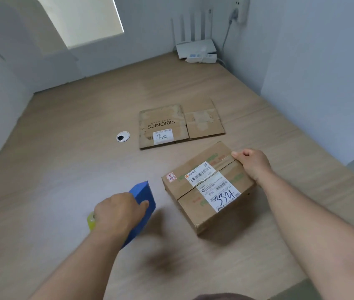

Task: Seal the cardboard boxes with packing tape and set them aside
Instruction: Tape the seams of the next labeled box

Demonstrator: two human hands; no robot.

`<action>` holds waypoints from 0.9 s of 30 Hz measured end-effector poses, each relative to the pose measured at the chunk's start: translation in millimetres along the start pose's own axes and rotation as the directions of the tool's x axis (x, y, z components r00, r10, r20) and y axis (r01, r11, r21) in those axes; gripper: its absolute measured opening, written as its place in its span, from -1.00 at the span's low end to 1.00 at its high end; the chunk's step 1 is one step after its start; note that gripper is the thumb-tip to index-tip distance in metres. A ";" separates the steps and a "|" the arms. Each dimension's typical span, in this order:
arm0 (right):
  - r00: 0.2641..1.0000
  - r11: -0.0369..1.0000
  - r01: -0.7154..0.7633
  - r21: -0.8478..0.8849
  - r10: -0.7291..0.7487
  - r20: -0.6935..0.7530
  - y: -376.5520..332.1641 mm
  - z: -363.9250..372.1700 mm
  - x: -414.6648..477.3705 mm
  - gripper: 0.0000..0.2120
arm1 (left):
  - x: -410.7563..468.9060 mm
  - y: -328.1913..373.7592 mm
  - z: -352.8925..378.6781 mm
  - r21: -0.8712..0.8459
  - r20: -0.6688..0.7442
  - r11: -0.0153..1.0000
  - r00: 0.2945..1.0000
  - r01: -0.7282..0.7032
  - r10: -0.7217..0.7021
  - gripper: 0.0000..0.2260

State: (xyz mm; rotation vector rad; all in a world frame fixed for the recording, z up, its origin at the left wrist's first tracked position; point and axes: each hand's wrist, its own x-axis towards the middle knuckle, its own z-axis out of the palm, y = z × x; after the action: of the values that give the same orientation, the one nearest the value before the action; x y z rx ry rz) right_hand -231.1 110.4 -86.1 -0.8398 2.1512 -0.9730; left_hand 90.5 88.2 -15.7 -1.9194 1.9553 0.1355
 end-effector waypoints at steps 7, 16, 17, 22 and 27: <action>0.997 0.990 -0.051 0.131 0.058 -0.049 1.1 13.4 -16.3 -0.70 | 4.6 -10.1 32.1 -0.236 -0.171 0.969 0.978 0.079 -0.121 -0.67; 0.993 0.997 0.055 -0.060 -0.061 -0.101 1.5 15.8 -24.1 -0.65 | 5.8 1.2 73.9 -0.305 -0.160 0.932 0.954 0.197 -0.254 -0.50; 0.992 0.995 0.069 -0.077 -0.076 -0.100 2.2 15.6 -23.9 -0.64 | -0.4 12.0 67.9 -0.369 -0.229 0.916 0.941 0.154 -0.250 -0.42; 0.989 0.981 0.102 -0.163 -0.118 -0.089 1.8 16.8 -23.6 -0.64 | -25.2 100.2 56.2 -0.828 -0.230 0.531 0.973 -0.183 -0.024 -0.54; 0.981 0.892 0.166 -0.421 -0.191 -0.019 0.0 17.9 -28.5 -0.53 | 4.6 107.8 59.8 -0.903 0.123 0.385 0.973 0.191 -0.193 -0.42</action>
State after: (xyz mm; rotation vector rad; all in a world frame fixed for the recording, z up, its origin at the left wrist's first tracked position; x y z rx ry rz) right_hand -200.6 124.6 -87.8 -1.2456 2.4096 -0.6292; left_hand -2.3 110.1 -94.1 -2.7500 1.7261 1.4344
